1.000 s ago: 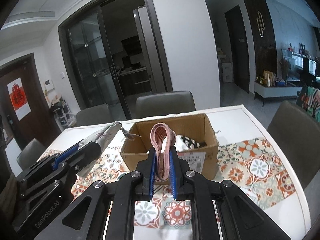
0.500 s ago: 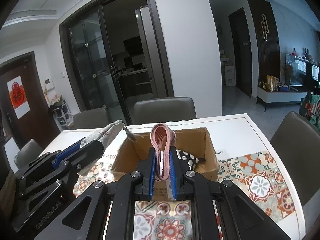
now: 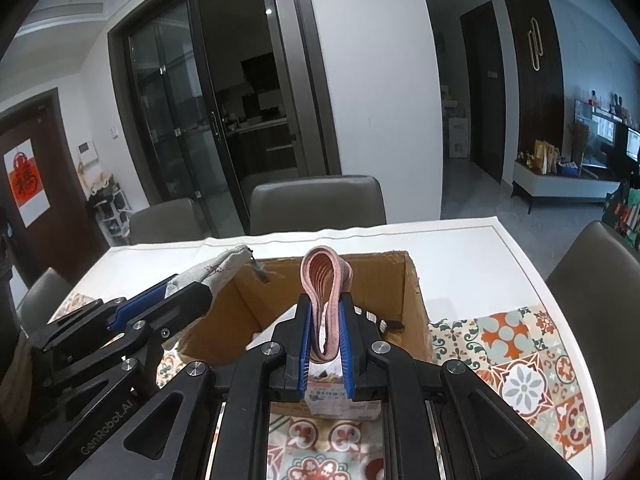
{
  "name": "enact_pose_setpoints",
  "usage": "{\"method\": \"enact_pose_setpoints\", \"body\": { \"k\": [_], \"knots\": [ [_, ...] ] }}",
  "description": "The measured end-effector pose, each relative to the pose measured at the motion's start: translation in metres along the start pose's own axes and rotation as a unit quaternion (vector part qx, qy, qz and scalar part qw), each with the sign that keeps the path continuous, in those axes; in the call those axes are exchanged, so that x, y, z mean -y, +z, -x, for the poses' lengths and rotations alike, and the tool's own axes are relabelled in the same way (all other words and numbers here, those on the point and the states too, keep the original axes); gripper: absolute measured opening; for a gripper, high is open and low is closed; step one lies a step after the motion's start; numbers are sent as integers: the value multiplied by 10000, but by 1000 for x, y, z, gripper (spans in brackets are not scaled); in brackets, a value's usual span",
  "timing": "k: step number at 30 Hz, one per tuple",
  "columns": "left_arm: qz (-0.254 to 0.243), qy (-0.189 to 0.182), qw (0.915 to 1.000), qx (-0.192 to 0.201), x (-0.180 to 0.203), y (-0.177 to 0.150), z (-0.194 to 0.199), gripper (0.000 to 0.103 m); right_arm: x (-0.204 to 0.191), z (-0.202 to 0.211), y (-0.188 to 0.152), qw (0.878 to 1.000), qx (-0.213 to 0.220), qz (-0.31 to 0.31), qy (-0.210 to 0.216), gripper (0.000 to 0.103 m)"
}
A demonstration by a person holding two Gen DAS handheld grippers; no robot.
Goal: Organize soft objects
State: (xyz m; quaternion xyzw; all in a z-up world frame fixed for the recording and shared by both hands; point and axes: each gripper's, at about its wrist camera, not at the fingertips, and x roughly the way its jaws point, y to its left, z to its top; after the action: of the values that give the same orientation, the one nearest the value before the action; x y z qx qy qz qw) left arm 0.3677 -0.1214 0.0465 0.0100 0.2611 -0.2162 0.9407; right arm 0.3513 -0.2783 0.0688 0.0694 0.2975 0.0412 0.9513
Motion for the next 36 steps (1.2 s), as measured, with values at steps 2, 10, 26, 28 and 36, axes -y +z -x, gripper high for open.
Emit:
{"method": "enact_pose_setpoints", "body": {
  "k": [2, 10, 26, 28, 36],
  "knots": [
    [21, 17, 9999, -100, -1, 0, -8, 19, 2, -9, 1, 10000, -76, -6, -8, 14],
    [-47, 175, 9993, -315, 1, 0, -23, 25, 9, -39, 1, 9989, -467, -5, 52, 21],
    [10, 851, 9963, -89, 0, -2, 21, 53, 3, -17, 4, 9986, -442, 148, -232, 55],
    [19, 927, 9957, -34, 2, -4, 35, 58, -1, -4, 2, 9986, -374, 221, -305, 55],
    [-41, 1158, 9928, 314, 14, -14, 96, 77, -14, 55, -12, 9977, -73, 323, -584, 67]
  ]
}}
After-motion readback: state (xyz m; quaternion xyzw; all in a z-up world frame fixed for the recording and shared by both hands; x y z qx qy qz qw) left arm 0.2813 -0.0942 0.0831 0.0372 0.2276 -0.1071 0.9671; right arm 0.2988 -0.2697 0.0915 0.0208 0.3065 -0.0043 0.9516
